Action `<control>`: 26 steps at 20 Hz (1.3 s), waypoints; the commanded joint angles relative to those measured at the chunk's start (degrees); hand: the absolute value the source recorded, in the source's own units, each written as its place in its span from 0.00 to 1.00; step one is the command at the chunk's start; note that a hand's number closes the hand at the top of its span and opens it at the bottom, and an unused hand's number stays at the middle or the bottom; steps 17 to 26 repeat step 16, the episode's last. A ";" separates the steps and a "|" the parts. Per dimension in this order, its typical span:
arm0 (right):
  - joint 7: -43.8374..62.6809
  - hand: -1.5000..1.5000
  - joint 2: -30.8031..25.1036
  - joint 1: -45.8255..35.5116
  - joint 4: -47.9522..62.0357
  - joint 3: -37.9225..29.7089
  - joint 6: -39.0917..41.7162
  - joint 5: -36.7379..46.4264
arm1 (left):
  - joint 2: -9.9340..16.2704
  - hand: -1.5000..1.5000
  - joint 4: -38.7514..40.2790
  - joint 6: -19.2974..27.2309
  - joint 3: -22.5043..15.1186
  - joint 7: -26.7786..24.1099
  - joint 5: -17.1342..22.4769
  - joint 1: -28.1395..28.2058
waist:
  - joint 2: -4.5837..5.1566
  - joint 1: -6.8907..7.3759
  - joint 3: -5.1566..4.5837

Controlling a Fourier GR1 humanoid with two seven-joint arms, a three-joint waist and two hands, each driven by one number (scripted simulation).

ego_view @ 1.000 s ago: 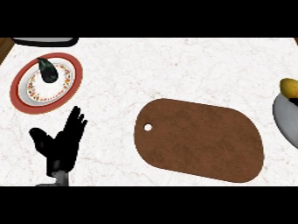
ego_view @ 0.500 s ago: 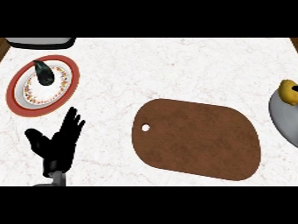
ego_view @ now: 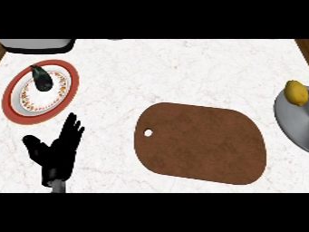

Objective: Pick the lemon from the cutting board and place it in the pan

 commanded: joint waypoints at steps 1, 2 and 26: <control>-5.24 0.00 -2.80 5.25 1.07 -1.27 11.35 -2.48 | 1.67 0.50 0.50 -1.32 1.52 0.08 0.92 0.53 | -0.18 -0.39 -0.13; -6.07 0.00 -2.84 6.03 0.70 -0.79 13.22 -2.45 | 1.32 0.50 4.85 -2.69 2.54 -3.04 1.66 -0.95 | -0.18 -0.71 -0.19; -7.35 0.00 -0.41 17.73 -6.96 2.28 13.06 -7.30 | 2.79 0.50 0.36 -3.70 3.32 -0.05 2.65 1.33 | -0.64 -1.04 -0.31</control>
